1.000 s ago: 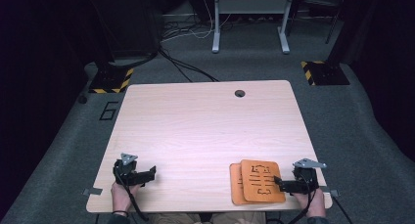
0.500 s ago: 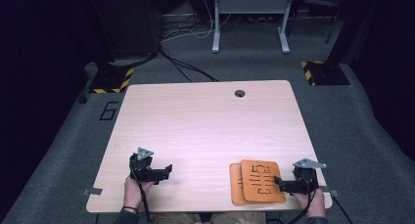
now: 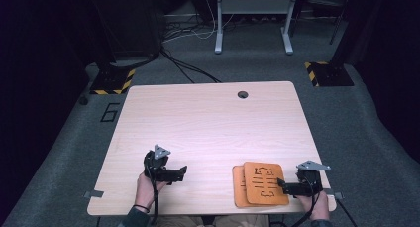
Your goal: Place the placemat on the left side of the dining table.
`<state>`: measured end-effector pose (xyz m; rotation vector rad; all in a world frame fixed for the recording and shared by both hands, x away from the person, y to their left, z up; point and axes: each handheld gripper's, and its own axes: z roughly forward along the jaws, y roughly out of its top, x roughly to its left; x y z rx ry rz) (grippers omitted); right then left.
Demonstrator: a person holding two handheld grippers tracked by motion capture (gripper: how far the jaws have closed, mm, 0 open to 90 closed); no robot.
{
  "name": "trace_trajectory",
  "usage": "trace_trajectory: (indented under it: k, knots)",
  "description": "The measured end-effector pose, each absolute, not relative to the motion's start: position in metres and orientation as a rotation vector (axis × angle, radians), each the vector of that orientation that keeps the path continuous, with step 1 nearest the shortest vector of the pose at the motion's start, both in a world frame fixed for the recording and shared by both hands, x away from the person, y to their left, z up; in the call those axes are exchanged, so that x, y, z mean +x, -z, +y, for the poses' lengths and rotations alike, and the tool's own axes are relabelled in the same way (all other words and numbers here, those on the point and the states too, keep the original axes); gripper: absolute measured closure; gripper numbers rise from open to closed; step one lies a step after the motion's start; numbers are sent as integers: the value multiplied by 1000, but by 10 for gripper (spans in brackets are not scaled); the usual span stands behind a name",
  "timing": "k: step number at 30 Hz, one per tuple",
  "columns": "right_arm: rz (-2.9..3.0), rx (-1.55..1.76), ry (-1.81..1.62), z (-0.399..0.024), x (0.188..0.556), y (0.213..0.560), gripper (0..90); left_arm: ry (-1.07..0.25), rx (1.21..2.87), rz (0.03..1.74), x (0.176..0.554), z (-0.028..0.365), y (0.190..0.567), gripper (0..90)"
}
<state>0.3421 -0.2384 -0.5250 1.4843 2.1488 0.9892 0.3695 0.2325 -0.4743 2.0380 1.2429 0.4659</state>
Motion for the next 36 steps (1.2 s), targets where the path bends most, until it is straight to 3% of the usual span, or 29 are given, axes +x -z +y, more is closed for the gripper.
trace_trajectory:
  k: [36]
  knots:
    - [2136,1505,-965,-238,343,525,0,-279,2176,965,374,121,466,0]
